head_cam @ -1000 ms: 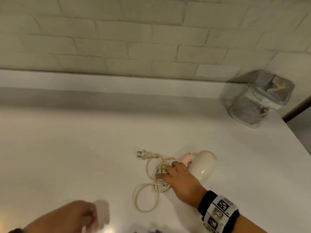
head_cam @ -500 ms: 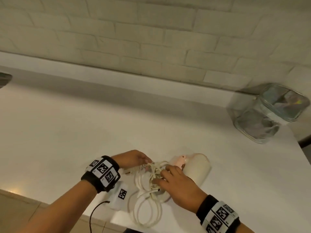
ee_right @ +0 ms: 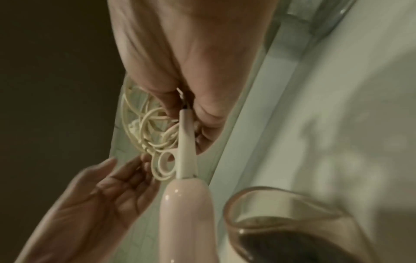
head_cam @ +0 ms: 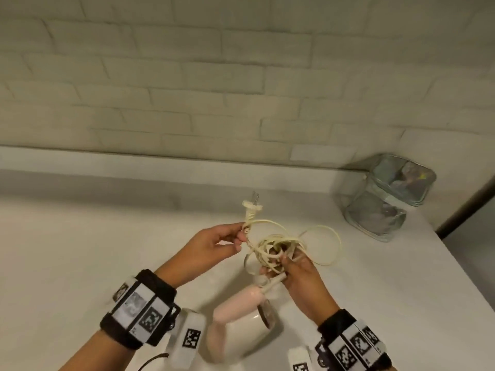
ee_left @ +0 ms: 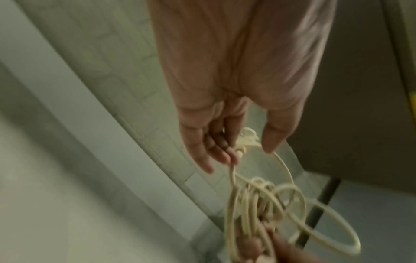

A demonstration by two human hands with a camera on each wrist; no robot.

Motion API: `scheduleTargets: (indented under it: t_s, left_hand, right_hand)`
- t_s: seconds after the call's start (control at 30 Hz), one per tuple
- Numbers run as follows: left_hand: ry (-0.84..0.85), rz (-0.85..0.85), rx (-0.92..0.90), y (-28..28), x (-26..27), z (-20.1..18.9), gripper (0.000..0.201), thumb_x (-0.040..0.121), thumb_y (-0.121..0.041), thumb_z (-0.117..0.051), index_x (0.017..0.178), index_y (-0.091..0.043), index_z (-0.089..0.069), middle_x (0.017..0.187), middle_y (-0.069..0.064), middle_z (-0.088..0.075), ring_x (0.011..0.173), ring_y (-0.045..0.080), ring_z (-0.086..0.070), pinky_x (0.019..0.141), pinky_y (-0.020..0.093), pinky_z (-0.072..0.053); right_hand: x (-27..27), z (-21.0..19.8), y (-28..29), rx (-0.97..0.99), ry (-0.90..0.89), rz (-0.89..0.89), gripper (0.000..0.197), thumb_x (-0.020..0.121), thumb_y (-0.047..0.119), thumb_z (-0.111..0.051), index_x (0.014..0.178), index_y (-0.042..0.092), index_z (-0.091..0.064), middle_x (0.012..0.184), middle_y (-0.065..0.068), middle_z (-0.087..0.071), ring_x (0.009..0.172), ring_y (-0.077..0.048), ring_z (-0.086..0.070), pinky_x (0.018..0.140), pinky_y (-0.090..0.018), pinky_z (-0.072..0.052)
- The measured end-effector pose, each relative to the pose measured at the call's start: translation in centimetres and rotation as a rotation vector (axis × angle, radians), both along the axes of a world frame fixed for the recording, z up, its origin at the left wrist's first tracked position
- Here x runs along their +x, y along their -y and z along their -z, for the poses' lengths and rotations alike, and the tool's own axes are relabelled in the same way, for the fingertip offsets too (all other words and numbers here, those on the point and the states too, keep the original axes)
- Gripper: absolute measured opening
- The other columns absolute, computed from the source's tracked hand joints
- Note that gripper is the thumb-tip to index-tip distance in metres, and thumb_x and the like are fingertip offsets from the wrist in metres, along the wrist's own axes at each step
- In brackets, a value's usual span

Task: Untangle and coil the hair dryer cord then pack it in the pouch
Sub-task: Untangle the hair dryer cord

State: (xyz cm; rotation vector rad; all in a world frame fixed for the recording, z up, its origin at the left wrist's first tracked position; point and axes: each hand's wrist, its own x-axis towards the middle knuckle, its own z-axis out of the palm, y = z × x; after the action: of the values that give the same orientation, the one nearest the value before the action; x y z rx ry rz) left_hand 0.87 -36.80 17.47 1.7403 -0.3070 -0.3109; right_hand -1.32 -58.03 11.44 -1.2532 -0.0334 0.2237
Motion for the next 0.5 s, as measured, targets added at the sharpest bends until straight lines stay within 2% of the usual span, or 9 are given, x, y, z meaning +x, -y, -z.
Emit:
scheduleTargets:
  t_s: [0.03,0.1,0.13,0.2,0.27,0.33,0.43,0.5]
  left_hand:
    - [0.094,-0.061,0.078,0.5,0.3,0.5,0.034,0.08,-0.009,-0.066,0.11,-0.026,-0.062,0.1,0.002,-0.063,0.092,0.006,-0.06,0.081,0.017,-0.05]
    - [0.172,-0.224,0.082,1.1,0.9,1.3,0.019,0.076,-0.015,-0.071,0.092,-0.026,-0.068,0.091,-0.002,-0.066,0.083,0.003,-0.062,0.075,0.016,-0.051]
    - [0.172,-0.285,0.049,1.2,1.3,1.6,0.011,0.076,-0.016,-0.072,0.082,-0.024,-0.067,0.083,-0.005,-0.069,0.077,0.002,-0.064,0.072,0.015,-0.05]
    - [0.106,-0.326,-0.025,1.4,1.8,2.0,0.008,0.078,-0.018,-0.07,0.071,-0.018,-0.065,0.071,-0.006,-0.072,0.07,0.004,-0.066,0.073,0.017,-0.052]
    - [-0.012,-0.296,-0.139,1.3,2.0,2.2,0.015,0.082,-0.019,-0.064,0.07,-0.01,-0.063,0.069,0.002,-0.07,0.071,0.015,-0.065,0.076,0.026,-0.057]
    - [-0.139,-0.263,-0.292,1.3,1.9,2.1,0.02,0.088,-0.019,-0.055,0.073,-0.007,-0.062,0.072,0.008,-0.068,0.072,0.021,-0.064,0.073,0.026,-0.057]
    - [-0.237,-0.28,-0.489,1.6,1.7,1.8,0.019,0.092,-0.019,-0.047,0.081,-0.009,-0.059,0.075,0.01,-0.065,0.074,0.021,-0.068,0.069,0.026,-0.057]
    - [-0.176,-0.295,-0.466,2.1,1.6,1.4,0.016,0.093,-0.019,-0.045,0.088,-0.011,-0.058,0.079,0.01,-0.059,0.069,0.018,-0.069,0.065,0.027,-0.058]
  right_hand:
    - [0.2,0.2,-0.3,0.065,-0.046,0.015,0.06,0.057,0.05,-0.08,0.103,0.015,-0.063,0.094,-0.014,-0.071,0.078,-0.029,-0.067,0.068,-0.036,-0.055]
    - [0.2,-0.1,-0.9,0.172,-0.099,0.041,0.042,0.071,0.034,-0.073,0.104,0.012,-0.06,0.085,-0.011,-0.072,0.064,-0.024,-0.065,0.059,-0.032,-0.056]
    - [0.2,-0.3,-1.1,0.204,-0.125,0.057,0.028,0.081,0.023,-0.062,0.106,0.01,-0.057,0.08,-0.008,-0.072,0.06,-0.023,-0.064,0.056,-0.031,-0.055]
    - [0.1,-0.6,-1.3,0.24,-0.168,0.056,0.02,0.089,0.011,-0.046,0.107,0.006,-0.055,0.069,-0.006,-0.066,0.055,-0.024,-0.059,0.053,-0.031,-0.053]
    - [0.0,-0.9,-1.4,0.289,-0.19,0.02,0.017,0.087,0.013,-0.048,0.102,0.005,-0.054,0.064,-0.007,-0.055,0.052,-0.024,-0.051,0.051,-0.031,-0.047]
    - [-0.1,-1.0,-1.6,0.367,-0.181,-0.027,0.018,0.084,0.017,-0.054,0.099,0.006,-0.053,0.064,-0.007,-0.048,0.051,-0.023,-0.044,0.051,-0.03,-0.041]
    - [0.1,-1.0,-2.4,0.337,-0.132,-0.024,0.029,0.081,0.033,-0.062,0.097,0.008,-0.056,0.063,-0.005,-0.041,0.047,-0.017,-0.036,0.047,-0.026,-0.034]
    - [0.3,-1.2,-3.1,0.241,-0.127,0.03,0.035,0.086,0.043,-0.058,0.089,0.009,-0.057,0.059,-0.003,-0.035,0.043,-0.013,-0.03,0.04,-0.022,-0.03]
